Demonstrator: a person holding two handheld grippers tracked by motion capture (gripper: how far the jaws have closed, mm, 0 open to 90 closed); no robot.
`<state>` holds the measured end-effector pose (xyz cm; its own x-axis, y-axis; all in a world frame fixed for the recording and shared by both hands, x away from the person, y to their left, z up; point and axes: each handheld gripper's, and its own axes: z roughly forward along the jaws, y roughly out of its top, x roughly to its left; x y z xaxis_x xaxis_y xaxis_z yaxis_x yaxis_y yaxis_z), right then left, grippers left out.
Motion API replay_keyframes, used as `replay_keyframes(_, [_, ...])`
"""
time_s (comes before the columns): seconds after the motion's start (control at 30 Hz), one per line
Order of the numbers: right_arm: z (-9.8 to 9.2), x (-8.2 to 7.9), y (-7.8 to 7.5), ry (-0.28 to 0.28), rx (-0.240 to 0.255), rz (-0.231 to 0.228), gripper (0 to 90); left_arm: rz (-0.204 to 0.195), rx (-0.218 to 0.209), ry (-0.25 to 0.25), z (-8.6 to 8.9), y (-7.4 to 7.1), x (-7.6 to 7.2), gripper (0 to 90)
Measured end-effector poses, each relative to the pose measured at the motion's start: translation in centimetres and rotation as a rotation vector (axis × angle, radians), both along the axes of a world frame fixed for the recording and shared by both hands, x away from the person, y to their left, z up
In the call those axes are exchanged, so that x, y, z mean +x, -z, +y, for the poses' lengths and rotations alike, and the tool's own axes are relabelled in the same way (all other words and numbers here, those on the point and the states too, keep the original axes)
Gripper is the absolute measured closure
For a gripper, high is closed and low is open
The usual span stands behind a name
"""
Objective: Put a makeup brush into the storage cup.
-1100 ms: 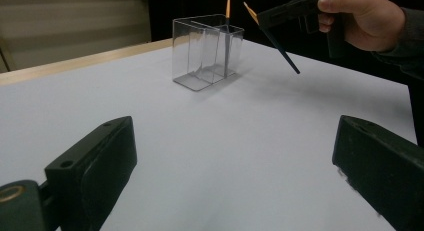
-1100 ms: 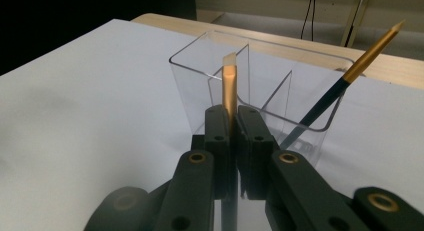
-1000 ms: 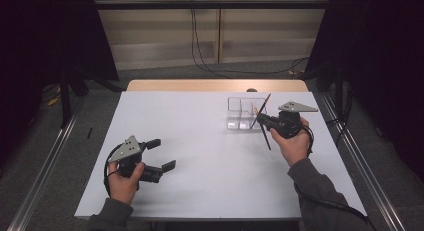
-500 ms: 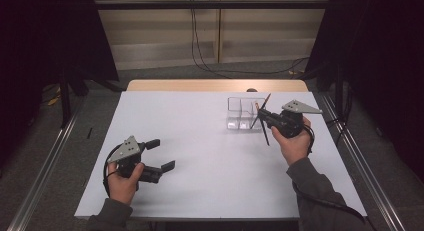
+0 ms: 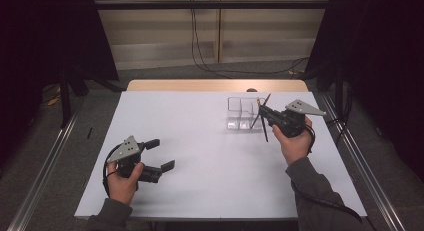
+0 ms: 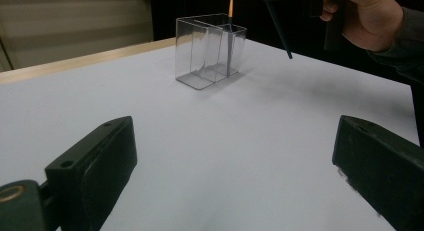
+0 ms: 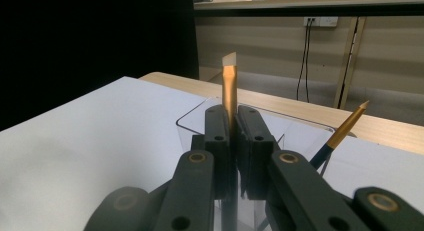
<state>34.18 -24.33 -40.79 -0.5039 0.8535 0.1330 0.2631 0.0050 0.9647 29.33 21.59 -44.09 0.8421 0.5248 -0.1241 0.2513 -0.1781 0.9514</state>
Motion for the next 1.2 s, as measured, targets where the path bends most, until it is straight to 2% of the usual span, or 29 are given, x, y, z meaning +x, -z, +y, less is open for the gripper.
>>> replay_keyframes(0.13, [-0.1,0.0,0.0,0.000,0.019,-0.016,85.2,-0.002,0.000,0.005,0.1,-0.1,0.0,3.9])
replay_keyframes(0.17, [-0.1,0.0,-0.1,0.000,0.024,-0.020,85.2,-0.002,-0.011,0.017,0.1,0.0,0.1,3.9])
replay_keyframes(0.23, [-0.1,0.0,-0.2,0.000,0.033,-0.033,85.2,-0.002,0.000,0.004,0.1,0.0,0.0,3.9])
replay_keyframes(0.4, [-0.3,0.0,-0.5,0.005,0.052,-0.058,85.1,-0.001,-0.002,0.006,0.1,0.0,0.0,3.9])
replay_keyframes(0.57, [-0.3,0.0,-0.7,0.002,0.063,-0.068,85.1,-0.003,-0.002,-0.001,0.1,0.0,0.0,3.9])
replay_keyframes(0.67, [-0.3,0.0,-0.8,-0.004,0.066,-0.073,85.1,-0.002,-0.011,0.016,0.1,0.0,0.1,3.9])
replay_keyframes(0.83, [-0.2,0.1,-0.8,0.005,0.077,-0.086,85.1,-0.004,0.003,-0.003,0.1,0.0,0.0,3.9])
replay_keyframes(1.2, [-0.6,0.6,-1.3,0.011,0.102,-0.114,85.2,0.002,-0.006,0.001,0.2,0.1,0.1,3.9])
